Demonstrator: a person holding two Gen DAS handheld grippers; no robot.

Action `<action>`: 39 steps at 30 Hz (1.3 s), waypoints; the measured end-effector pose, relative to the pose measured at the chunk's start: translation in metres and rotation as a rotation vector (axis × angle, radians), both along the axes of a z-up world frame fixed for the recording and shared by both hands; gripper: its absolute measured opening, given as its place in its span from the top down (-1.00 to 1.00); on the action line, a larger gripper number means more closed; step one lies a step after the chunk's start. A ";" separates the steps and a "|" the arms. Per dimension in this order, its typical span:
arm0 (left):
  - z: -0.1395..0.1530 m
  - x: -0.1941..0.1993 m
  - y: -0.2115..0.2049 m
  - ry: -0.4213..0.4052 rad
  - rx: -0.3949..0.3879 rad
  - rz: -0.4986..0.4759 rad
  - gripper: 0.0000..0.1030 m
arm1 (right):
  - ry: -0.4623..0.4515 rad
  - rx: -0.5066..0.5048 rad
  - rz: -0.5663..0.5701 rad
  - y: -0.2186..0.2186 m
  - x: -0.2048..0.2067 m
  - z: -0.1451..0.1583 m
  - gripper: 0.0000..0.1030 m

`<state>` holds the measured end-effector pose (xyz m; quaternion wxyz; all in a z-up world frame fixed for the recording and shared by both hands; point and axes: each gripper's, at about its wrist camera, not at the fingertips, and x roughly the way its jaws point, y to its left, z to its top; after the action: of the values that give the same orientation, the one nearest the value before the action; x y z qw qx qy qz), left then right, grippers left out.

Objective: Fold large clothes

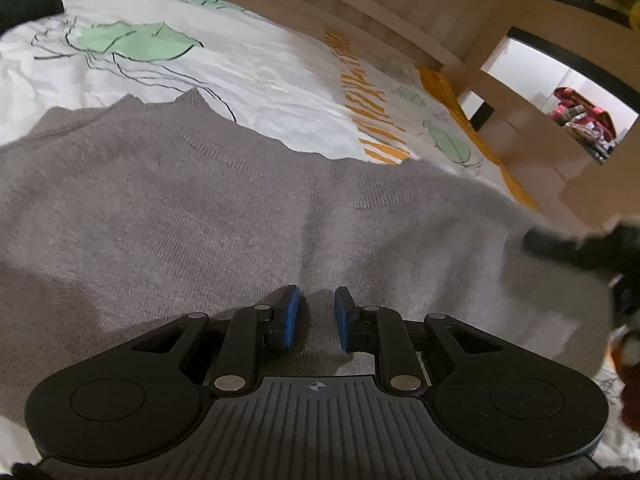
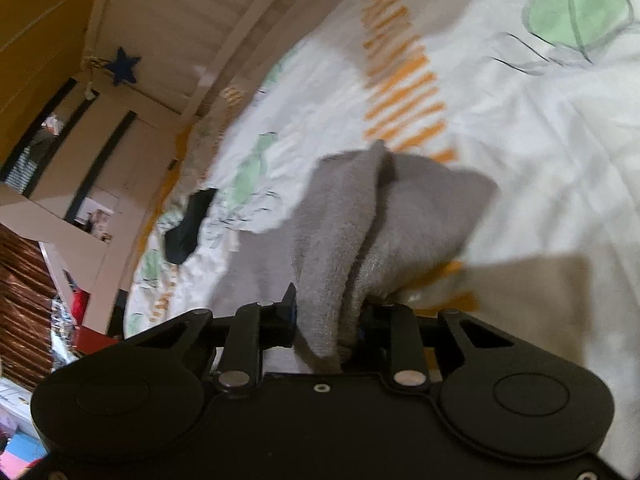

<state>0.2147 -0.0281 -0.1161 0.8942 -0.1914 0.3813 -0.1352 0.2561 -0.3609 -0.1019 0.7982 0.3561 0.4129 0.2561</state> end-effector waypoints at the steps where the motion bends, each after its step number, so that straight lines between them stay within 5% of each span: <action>1: -0.001 -0.001 0.004 0.002 -0.021 0.001 0.61 | -0.006 0.005 0.008 0.006 0.001 0.009 0.30; 8: -0.007 -0.017 0.034 0.026 -0.167 0.006 0.61 | -0.028 -0.018 0.125 0.082 0.022 0.063 0.30; 11: -0.010 -0.030 0.045 0.031 -0.173 0.002 0.61 | -0.007 -0.011 0.184 0.125 0.035 0.069 0.30; 22: -0.007 -0.067 0.066 0.065 -0.120 0.010 0.59 | 0.087 -0.092 0.394 0.275 0.059 0.026 0.28; 24: -0.007 -0.072 0.065 0.072 -0.128 0.002 0.59 | 0.087 -0.129 0.426 0.291 0.058 0.018 0.15; 29: 0.001 -0.078 0.062 0.080 -0.107 -0.033 0.59 | 0.067 -0.074 0.482 0.303 0.053 0.019 -0.33; 35: 0.016 -0.090 0.051 0.034 -0.059 -0.124 0.55 | -0.039 0.065 0.495 0.277 0.043 0.058 -0.33; 39: 0.027 -0.092 0.049 -0.002 -0.047 -0.155 0.50 | -0.128 0.004 0.414 0.237 0.037 0.077 -0.33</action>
<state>0.1228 0.0206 -0.0890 0.8767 -0.1824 0.3908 -0.2131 0.2935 -0.1239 -0.0248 0.7524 0.2485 0.4252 0.4375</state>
